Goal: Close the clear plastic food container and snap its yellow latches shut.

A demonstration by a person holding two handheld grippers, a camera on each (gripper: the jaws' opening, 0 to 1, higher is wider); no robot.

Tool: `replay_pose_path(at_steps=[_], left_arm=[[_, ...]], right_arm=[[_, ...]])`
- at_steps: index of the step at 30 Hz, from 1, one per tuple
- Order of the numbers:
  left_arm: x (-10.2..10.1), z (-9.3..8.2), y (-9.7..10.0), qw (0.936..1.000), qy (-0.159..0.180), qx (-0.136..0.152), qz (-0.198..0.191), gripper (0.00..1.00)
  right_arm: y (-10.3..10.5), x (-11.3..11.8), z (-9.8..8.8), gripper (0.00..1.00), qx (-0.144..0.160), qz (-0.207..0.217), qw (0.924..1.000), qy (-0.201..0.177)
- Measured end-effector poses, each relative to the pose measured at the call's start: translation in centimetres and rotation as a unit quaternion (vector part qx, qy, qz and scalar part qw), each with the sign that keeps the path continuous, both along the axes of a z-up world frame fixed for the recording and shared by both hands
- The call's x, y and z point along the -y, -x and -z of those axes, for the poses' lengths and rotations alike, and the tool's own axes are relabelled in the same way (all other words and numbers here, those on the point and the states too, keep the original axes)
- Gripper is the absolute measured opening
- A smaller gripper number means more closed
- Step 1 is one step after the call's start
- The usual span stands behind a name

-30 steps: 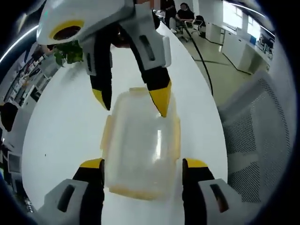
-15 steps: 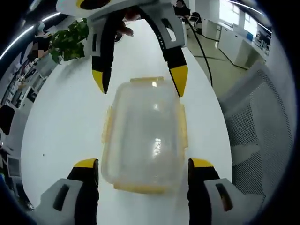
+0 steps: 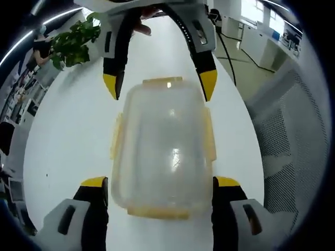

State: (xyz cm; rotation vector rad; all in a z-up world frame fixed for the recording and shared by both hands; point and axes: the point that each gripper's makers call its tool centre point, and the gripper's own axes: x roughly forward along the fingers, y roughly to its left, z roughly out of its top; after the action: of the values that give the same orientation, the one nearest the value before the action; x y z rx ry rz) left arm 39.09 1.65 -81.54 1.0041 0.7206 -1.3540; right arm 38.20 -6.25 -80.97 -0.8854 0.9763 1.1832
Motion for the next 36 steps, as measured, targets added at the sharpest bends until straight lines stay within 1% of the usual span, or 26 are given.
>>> replay_pose_path(at_steps=[5, 7, 19, 23, 29, 36], left_arm=[[0.1, 0.6, 0.3, 0.9999, -0.011, 0.001, 0.009, 0.84], [0.1, 0.6, 0.3, 0.9999, -0.013, 0.001, 0.01, 0.84], [0.1, 0.8, 0.3, 0.9997, -0.021, 0.004, 0.01, 0.84], [0.0, 0.8, 0.3, 0.9998, -0.017, 0.005, 0.006, 0.83], [-1.1, 0.8, 0.6, 0.9999, -0.015, 0.003, 0.006, 0.83], [-2.4, 0.8, 0.9, 0.9999, -0.017, 0.001, 0.003, 0.83]], right_arm=[[0.1, 0.1, 0.7, 0.81, 0.006, -0.007, 0.9999, 0.01], [0.3, 0.0, 0.7, 0.78, 0.0, -0.008, 0.9999, 0.009], [0.3, 0.0, 0.8, 0.77, -0.001, -0.011, 0.9999, 0.011], [0.3, 0.0, 0.8, 0.77, 0.001, -0.013, 0.9998, 0.012], [0.7, -1.1, 0.8, 0.77, -0.001, -0.013, 0.9999, 0.008], [1.0, -2.5, 0.8, 0.77, -0.002, -0.013, 0.9997, 0.018]])
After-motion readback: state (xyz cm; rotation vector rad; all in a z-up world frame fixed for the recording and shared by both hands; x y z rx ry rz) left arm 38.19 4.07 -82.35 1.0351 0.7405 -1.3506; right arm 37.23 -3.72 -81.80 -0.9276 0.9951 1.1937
